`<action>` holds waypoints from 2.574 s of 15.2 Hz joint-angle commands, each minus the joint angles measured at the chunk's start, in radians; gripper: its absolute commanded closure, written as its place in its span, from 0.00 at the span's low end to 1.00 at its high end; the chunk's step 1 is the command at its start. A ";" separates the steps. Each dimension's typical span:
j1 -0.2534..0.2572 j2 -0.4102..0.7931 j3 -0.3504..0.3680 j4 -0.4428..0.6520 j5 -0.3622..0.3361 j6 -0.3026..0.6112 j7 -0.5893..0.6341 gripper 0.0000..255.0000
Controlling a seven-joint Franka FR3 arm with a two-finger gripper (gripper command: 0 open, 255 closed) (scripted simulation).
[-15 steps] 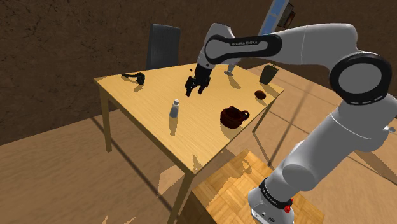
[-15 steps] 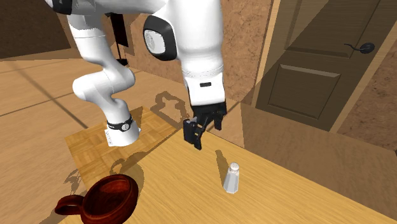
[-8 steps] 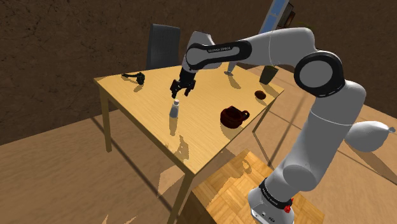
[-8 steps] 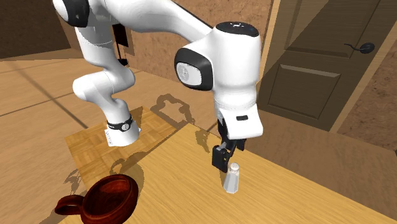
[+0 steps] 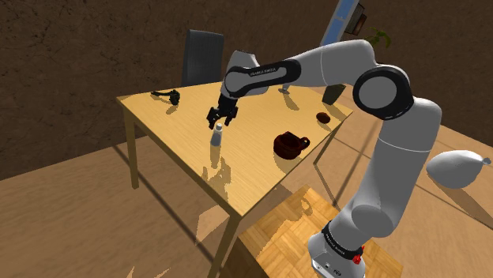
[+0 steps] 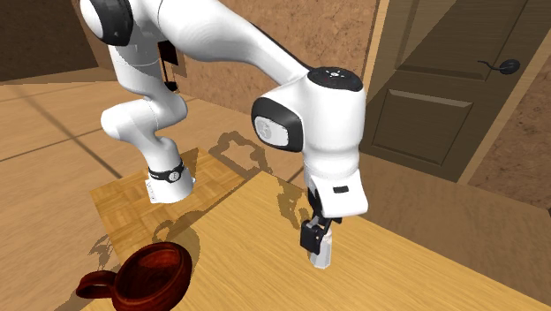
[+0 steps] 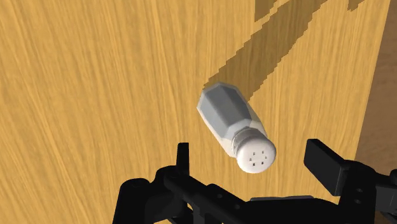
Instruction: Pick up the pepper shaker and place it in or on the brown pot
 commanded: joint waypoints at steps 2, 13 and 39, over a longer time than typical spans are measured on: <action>0.001 0.010 0.000 -0.001 0.000 0.011 0.000 0.00; 0.001 0.010 0.000 0.000 0.000 0.011 0.000 1.00; -0.002 -0.081 0.000 0.176 -0.003 -0.256 0.019 1.00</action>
